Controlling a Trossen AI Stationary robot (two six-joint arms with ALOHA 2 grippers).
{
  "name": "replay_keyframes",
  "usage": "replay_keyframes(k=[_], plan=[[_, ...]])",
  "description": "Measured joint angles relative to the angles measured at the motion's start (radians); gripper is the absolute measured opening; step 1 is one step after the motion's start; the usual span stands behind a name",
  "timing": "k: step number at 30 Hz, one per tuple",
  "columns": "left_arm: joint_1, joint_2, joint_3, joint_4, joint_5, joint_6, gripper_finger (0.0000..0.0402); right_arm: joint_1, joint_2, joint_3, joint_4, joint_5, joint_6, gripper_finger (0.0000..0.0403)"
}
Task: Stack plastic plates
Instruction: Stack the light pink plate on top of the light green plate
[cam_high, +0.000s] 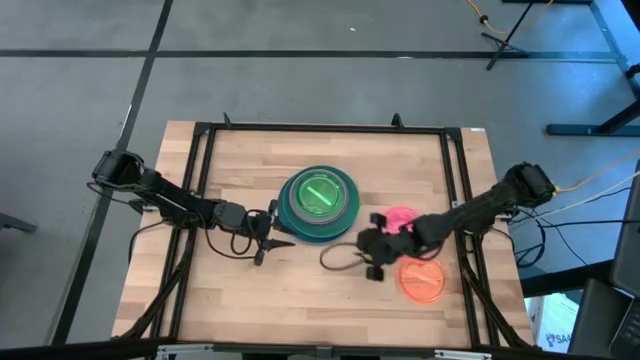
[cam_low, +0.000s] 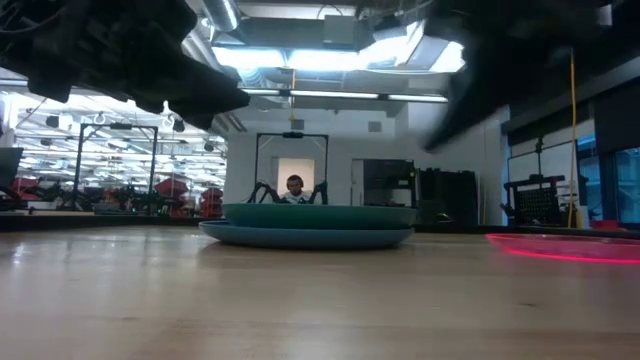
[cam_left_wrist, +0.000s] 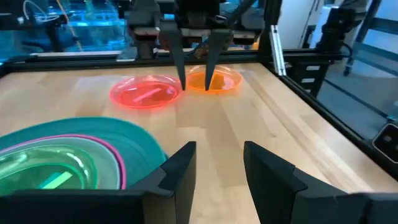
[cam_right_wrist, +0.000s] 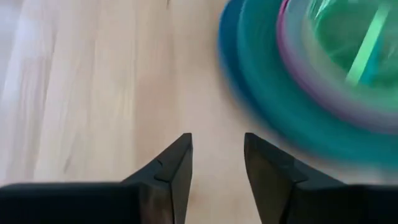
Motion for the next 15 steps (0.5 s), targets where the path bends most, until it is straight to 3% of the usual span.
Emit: replay_keyframes(k=[6, 15], plan=[[-0.026, 0.000, 0.000, 0.020, -0.001, -0.014, 0.0127, 0.111, 0.013, -0.009, -0.248, 0.010, 0.284, 0.0138], [-0.036, 0.000, 0.000, 0.029, -0.037, -0.026, 0.0127, 0.162, 0.030, -0.133, -0.277, 0.070, 0.478, 0.0138]])
